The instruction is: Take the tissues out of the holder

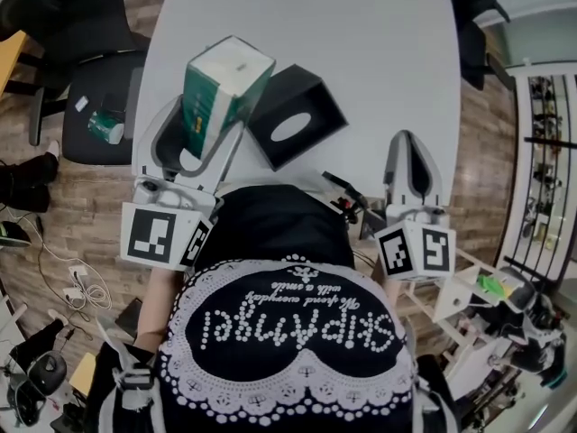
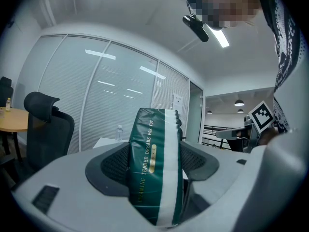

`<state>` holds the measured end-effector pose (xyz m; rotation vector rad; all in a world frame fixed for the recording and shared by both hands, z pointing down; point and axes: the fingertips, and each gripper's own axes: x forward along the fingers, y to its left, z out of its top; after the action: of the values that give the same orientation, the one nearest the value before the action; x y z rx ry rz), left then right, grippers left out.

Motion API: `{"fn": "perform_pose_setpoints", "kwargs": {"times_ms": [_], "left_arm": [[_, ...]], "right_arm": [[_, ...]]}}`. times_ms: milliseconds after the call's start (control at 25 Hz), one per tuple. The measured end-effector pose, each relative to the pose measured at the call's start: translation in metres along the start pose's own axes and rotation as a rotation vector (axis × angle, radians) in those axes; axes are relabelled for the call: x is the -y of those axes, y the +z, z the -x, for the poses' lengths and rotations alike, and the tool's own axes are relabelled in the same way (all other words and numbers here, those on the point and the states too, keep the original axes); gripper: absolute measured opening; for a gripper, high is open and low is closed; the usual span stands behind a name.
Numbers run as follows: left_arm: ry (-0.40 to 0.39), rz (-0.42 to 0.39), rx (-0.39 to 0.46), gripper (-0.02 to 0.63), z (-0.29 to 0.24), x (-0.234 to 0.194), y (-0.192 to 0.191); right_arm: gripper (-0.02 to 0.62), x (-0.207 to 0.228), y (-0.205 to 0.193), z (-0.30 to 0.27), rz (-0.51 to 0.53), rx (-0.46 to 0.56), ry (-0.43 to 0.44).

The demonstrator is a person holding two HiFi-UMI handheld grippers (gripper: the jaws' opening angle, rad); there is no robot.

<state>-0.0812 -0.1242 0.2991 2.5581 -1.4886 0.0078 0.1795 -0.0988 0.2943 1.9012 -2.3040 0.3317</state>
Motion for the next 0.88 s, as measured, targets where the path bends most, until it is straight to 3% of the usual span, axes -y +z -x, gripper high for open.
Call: {"fn": "perform_pose_setpoints", "kwargs": {"times_ms": [880], "left_arm": [[0.049,0.020,-0.009,0.334,0.003,-0.011,-0.002]], "right_arm": [[0.037,-0.009,0.003,-0.016,0.021,-0.025,0.049]]}}
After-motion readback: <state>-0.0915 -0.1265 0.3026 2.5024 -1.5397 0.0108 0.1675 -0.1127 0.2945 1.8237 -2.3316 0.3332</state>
